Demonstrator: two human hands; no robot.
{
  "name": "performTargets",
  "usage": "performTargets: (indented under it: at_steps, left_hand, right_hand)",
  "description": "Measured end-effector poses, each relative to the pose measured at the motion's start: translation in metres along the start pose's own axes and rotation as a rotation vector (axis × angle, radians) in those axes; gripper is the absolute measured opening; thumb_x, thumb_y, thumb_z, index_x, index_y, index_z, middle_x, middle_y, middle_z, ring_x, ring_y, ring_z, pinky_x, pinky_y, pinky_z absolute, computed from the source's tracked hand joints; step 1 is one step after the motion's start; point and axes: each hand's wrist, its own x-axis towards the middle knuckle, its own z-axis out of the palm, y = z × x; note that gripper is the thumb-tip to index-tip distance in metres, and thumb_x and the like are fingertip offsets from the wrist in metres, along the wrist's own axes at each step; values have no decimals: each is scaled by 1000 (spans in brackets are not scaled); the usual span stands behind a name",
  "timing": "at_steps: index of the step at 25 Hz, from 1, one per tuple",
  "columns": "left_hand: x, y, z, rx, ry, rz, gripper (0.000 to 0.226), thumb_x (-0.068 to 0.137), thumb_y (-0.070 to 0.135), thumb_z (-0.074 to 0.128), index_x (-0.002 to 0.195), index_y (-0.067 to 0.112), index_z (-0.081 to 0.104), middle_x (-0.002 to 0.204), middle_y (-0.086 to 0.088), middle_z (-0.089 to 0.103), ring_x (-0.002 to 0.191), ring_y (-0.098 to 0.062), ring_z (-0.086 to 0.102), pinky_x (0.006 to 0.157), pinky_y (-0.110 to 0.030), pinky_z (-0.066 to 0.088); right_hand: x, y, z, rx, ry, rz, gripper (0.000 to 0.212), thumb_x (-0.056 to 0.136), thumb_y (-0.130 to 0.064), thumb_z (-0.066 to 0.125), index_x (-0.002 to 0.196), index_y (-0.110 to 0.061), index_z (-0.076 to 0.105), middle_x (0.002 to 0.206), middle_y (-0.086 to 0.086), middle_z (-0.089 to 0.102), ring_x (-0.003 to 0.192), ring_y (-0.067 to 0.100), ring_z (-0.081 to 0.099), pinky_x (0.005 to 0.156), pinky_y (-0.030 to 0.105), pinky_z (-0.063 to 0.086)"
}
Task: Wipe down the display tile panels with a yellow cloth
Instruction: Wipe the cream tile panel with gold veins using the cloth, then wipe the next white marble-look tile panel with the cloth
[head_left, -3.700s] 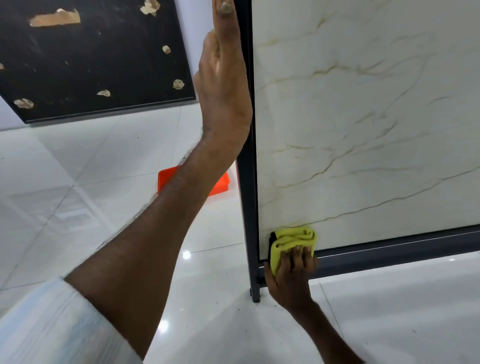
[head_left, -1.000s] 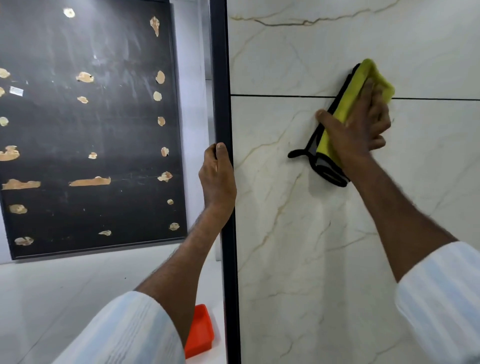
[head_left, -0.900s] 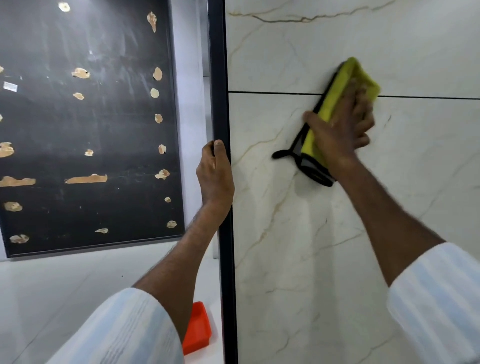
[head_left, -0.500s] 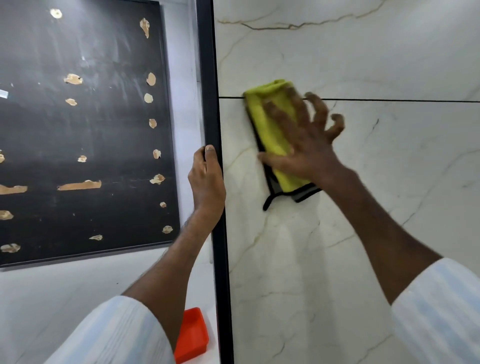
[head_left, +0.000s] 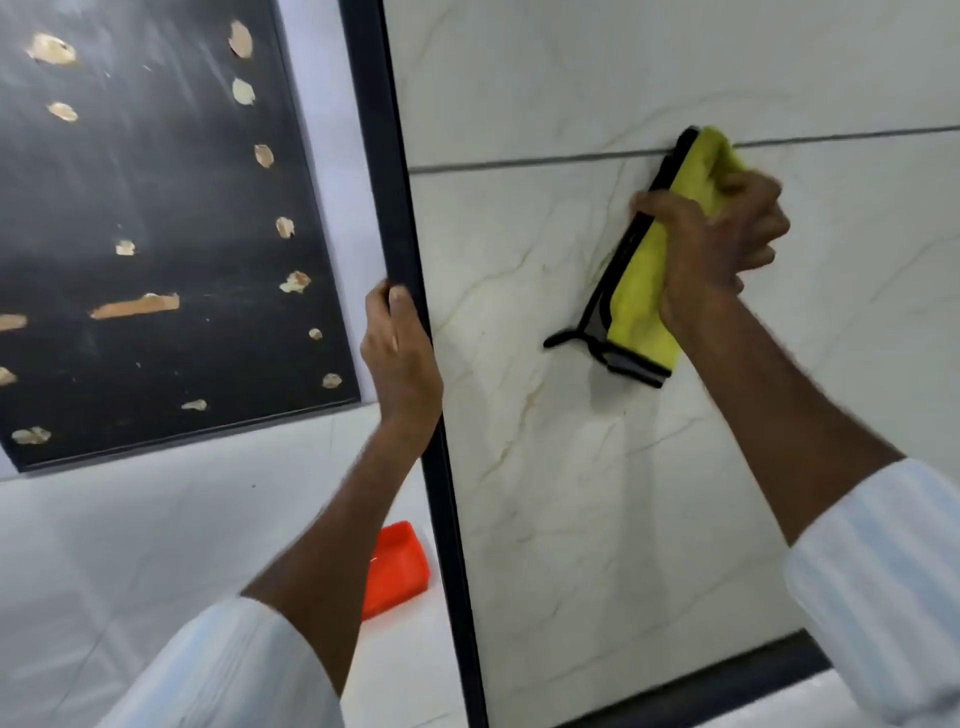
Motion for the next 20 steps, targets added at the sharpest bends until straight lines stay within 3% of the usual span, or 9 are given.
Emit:
performTargets:
  at_steps: [3, 4, 6, 9, 12, 14, 16, 18, 20]
  left_hand:
    - [4, 12, -8, 118, -99, -132, 29, 109, 39, 30, 114, 19, 50, 75, 7, 47, 76, 3, 62, 76, -18, 46]
    - [7, 16, -11, 221, -146, -206, 36, 103, 48, 26, 106, 20, 49, 76, 1, 51, 89, -17, 66, 85, -35, 46]
    - [11, 29, -17, 408, -214, -384, 44, 95, 52, 22, 98, 17, 49, 89, -9, 60, 102, -40, 59, 90, -45, 38]
    - [7, 72, -20, 622, -277, -412, 39, 96, 38, 51, 124, 11, 56, 117, -13, 66, 111, -42, 60, 94, -50, 47]
    - [19, 130, -6, 760, -377, -486, 67, 93, 29, 69, 145, -1, 40, 140, -23, 55, 128, -47, 52, 101, -59, 46]
    - [29, 174, 8, 711, -471, -673, 76, 97, 39, 66, 151, -3, 32, 153, -28, 38, 140, -48, 38, 113, -61, 36]
    - [35, 224, 28, 571, -650, -720, 80, 94, 54, 59, 153, 6, 36, 155, -20, 35, 147, -44, 28, 119, -58, 27]
    - [35, 275, 57, 256, -824, -675, 76, 92, 54, 62, 152, 13, 41, 144, 4, 45, 148, -29, 31, 119, -41, 27]
    - [23, 338, 97, -65, -1013, -709, 66, 97, 45, 68, 154, 21, 43, 151, 10, 43, 144, -15, 37, 112, -29, 28]
  right_hand:
    - [18, -22, -6, 112, 45, 252, 70, 53, -24, 91, 103, -27, 41, 128, 1, 37, 109, 20, 44, 89, 36, 43]
    - [24, -27, -11, 189, 75, 343, 68, 49, -18, 90, 97, -25, 42, 123, 3, 41, 102, 20, 50, 83, 35, 47]
    - [39, -36, -20, 386, 164, 522, 60, 42, -3, 82, 87, -18, 45, 105, 7, 48, 85, 22, 54, 67, 35, 51]
    - [53, -74, -41, 455, 189, 684, 51, 53, 12, 74, 99, -5, 59, 94, 13, 58, 80, 26, 59, 61, 31, 54]
    - [75, -157, -61, 404, 171, 700, 49, 60, 20, 70, 98, -9, 55, 91, 11, 60, 79, 26, 60, 68, 37, 54]
    - [91, -219, -85, 378, 151, 669, 49, 64, 25, 65, 90, -16, 53, 85, 8, 60, 73, 25, 60, 69, 36, 55]
    - [108, -278, -113, 341, 111, 622, 51, 65, 27, 62, 89, -18, 54, 82, 8, 62, 71, 26, 61, 67, 34, 55]
    - [122, -329, -146, 278, 38, 585, 52, 65, 27, 61, 95, -15, 57, 80, 11, 66, 72, 29, 65, 67, 35, 58]
    - [134, -373, -186, 241, -30, 553, 53, 65, 27, 60, 103, -11, 60, 84, 14, 68, 75, 32, 68, 70, 39, 60]
